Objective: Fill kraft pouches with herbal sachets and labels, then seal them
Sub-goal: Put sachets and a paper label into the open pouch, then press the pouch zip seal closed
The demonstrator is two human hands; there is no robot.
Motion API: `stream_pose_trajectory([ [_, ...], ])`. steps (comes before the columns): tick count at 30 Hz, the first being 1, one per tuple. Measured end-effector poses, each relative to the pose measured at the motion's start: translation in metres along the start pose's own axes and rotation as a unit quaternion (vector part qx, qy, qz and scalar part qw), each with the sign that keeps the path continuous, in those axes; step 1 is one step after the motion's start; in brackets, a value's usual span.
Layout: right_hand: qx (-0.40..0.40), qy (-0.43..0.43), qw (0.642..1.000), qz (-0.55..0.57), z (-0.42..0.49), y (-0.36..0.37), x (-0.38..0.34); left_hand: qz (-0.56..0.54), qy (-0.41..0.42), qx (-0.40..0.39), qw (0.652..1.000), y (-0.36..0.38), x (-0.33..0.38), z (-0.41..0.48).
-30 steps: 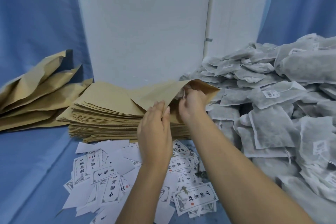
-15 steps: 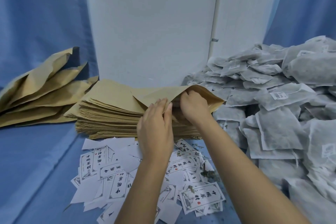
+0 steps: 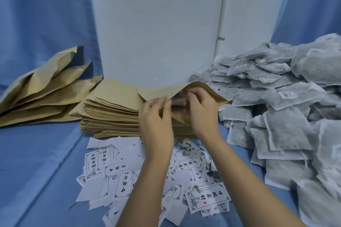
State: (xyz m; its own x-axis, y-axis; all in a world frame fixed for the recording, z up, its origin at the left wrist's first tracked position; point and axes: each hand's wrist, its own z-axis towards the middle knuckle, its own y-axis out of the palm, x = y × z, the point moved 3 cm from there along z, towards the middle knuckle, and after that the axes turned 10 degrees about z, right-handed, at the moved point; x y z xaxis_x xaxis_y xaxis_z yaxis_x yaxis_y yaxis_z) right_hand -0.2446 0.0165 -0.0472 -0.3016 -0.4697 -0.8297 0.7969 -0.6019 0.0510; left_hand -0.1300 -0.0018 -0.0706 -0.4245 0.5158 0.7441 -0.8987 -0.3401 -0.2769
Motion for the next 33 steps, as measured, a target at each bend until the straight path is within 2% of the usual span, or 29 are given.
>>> stream_pose_trajectory([
  [3, -0.194, 0.049, 0.968, 0.15, -0.014, 0.0, 0.004, -0.092, -0.063, -0.001, 0.994, -0.005, -0.007, 0.008],
  [5, -0.307, 0.107, 0.938, 0.119, -0.021, 0.001, 0.009, -0.116, -0.096, -0.025, 0.988, -0.005, -0.012, 0.013],
  [7, -0.355, 0.153, 0.922, 0.03, -0.027, 0.003, 0.02, -0.132, -0.111, -0.043, 0.984, -0.005, -0.015, 0.016],
  [9, -0.374, 0.146, 0.91, -0.106, -0.029, 0.002, 0.031, -0.14, -0.107, -0.054, 0.983, -0.006, -0.017, 0.017],
  [12, -0.427, 0.084, 0.843, -0.316, -0.032, 0.0, 0.049, -0.135, -0.092, -0.064, 0.984, -0.007, -0.02, 0.017],
  [14, -0.436, 0.07, 0.823, -0.357, -0.036, 0.0, 0.056, -0.129, -0.084, -0.063, 0.986, -0.008, -0.02, 0.018],
  [18, -0.463, 0.061, 0.817, -0.339, -0.046, 0.006, 0.059, -0.135, -0.083, -0.058, 0.986, -0.009, -0.021, 0.018],
  [23, -0.425, 0.003, 0.835, -0.349, -0.047, 0.011, 0.053, -0.135, -0.079, -0.05, 0.986, -0.008, -0.024, 0.019],
  [33, -0.465, -0.034, 0.808, -0.36, -0.053, 0.016, 0.053, -0.137, -0.084, -0.04, 0.986, -0.009, -0.026, 0.019],
])
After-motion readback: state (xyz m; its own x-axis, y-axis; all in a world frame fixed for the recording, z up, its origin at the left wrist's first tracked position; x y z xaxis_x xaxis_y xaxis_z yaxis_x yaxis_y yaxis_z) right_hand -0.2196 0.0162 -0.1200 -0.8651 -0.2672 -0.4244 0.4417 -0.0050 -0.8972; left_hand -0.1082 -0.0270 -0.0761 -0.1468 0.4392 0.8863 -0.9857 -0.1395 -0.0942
